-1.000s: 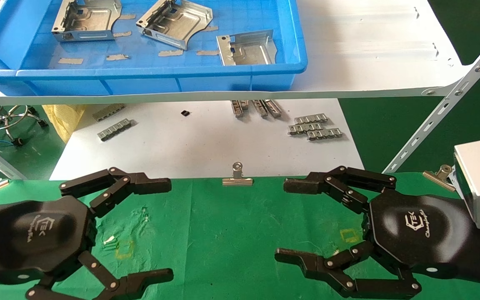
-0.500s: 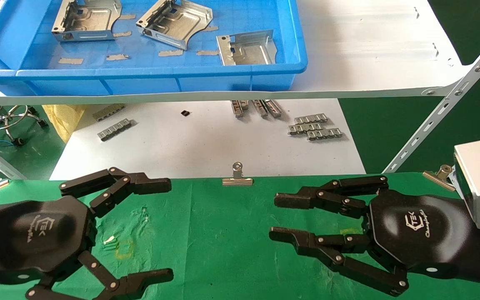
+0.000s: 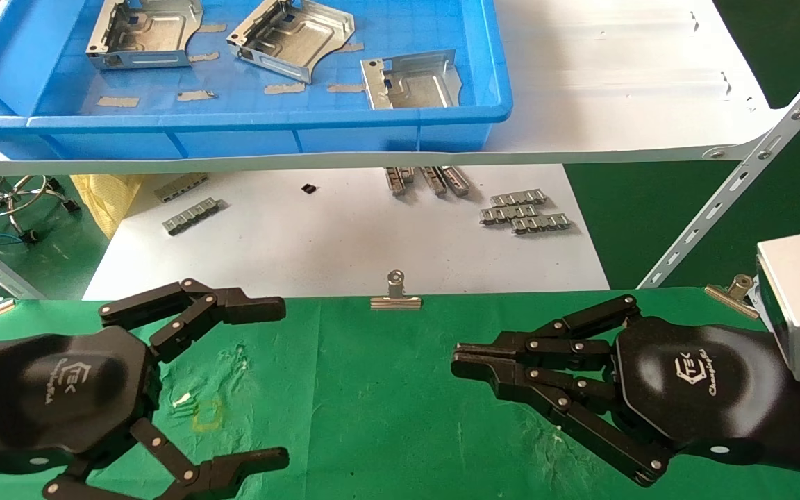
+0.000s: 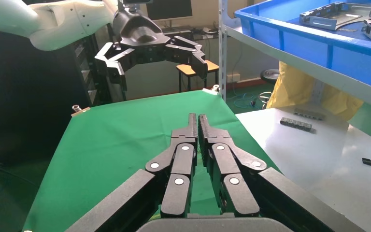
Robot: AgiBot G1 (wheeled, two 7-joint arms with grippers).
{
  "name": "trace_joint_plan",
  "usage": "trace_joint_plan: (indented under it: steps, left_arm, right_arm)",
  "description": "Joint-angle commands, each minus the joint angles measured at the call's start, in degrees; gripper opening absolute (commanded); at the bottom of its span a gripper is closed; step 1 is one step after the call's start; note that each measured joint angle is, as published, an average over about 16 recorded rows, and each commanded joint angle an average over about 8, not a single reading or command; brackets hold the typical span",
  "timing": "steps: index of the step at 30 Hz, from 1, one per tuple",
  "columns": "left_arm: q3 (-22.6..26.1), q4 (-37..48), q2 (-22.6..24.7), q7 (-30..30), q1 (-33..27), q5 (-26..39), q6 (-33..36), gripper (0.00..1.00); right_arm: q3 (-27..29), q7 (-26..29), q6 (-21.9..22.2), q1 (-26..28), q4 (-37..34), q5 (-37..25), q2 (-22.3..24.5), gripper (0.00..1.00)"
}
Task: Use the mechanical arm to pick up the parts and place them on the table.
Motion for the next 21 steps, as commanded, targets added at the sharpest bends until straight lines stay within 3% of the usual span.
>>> trace_joint_plan:
  steps: [1,5,11,21]
  left_arm:
    - [-0.07,-0.09,-0.08,0.05,0.18,-0.12,-0.01,1.0]
    - [0.16,1.61,0.75,-1.12,-4.09,1.32,-1.18,1.0]
    - [2.09,9.08,4.75,-2.72,-15.57,6.66,-3.46,1.0]
    - [9.15,34.55,17.55,-2.16,-37.44,21.24,-9.57,1.0]
  right_arm:
    - [0.0,0.0,0.0,0.0,0.0,0.0,0.0,0.0]
    - [0.0,0.0,0.0,0.0,0.0,0.0,0.0,0.0]
    - [0.0,0.0,0.0,0.0,0.0,0.0,0.0,0.0]
    - [-0.01,0.0,0.0,0.0,0.0,0.0,0.0,0.0]
